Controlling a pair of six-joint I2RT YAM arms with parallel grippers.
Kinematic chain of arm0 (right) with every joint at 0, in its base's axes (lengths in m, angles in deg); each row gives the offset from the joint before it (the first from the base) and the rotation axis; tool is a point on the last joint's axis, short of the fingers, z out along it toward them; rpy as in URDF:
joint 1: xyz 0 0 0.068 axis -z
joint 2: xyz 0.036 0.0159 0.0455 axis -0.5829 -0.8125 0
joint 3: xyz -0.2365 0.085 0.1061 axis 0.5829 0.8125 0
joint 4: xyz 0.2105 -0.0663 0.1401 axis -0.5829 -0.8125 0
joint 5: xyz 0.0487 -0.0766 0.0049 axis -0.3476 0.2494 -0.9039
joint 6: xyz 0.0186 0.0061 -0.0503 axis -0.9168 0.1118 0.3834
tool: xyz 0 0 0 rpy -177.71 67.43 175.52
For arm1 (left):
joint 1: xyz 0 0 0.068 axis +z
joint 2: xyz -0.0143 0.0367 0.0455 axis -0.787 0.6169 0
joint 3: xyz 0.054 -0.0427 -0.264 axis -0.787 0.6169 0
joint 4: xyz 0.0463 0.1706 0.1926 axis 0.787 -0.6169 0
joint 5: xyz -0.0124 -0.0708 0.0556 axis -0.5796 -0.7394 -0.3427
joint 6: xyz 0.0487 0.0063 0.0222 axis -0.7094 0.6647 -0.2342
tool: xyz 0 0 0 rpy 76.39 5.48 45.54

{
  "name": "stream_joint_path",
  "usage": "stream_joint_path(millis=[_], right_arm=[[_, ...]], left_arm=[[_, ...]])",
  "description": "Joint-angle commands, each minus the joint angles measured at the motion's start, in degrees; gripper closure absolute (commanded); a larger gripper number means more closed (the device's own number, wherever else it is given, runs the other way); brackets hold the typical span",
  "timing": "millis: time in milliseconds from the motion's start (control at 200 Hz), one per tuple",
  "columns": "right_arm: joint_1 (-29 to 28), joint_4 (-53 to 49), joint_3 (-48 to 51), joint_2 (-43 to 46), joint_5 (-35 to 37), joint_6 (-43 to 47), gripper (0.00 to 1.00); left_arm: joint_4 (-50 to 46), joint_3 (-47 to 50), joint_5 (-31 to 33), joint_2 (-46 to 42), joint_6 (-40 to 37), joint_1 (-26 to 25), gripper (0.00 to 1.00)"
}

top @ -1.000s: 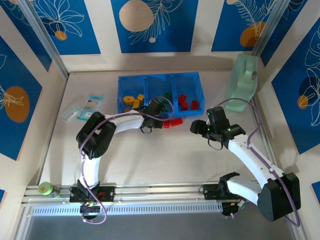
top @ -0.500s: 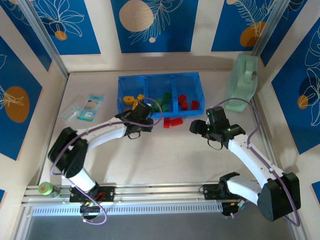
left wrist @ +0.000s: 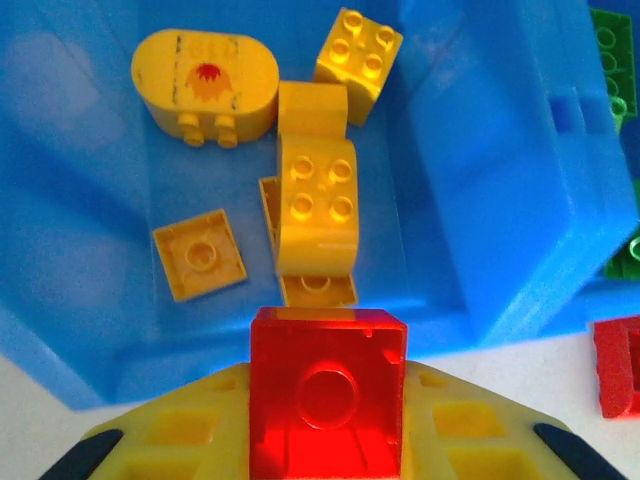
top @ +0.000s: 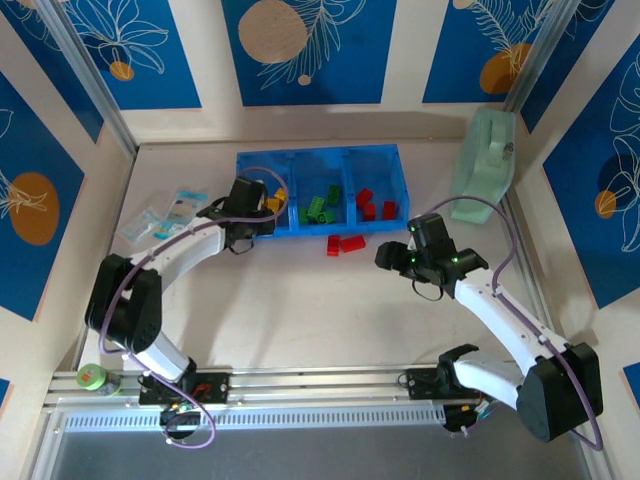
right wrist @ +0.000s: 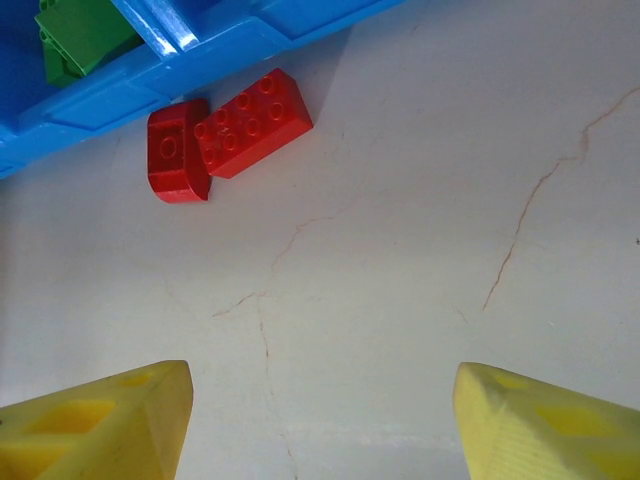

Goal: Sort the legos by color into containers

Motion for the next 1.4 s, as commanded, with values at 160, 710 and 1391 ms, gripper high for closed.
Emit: stream_joint_path(millis=[160, 710, 1391], right_arm=[[-0.5, -2.1, 0.4, 2.3, -0.1, -0.3, 0.3], [-0.9, -0.6, 0.2, 1.1, 1.0, -1.5, 0.3], [9.6, -7.6, 6.3, 14.0, 4.1, -3.8, 0.29]], left_arm=[[-3.0, -10.0, -3.6, 6.7, -2.9, 4.0, 0.71], [-1.0, -13.8, -8.9, 4.9, -3.1, -0.4, 0.7], [-14.0, -53.0, -8.5, 30.3, -6.0, -14.5, 0.7]])
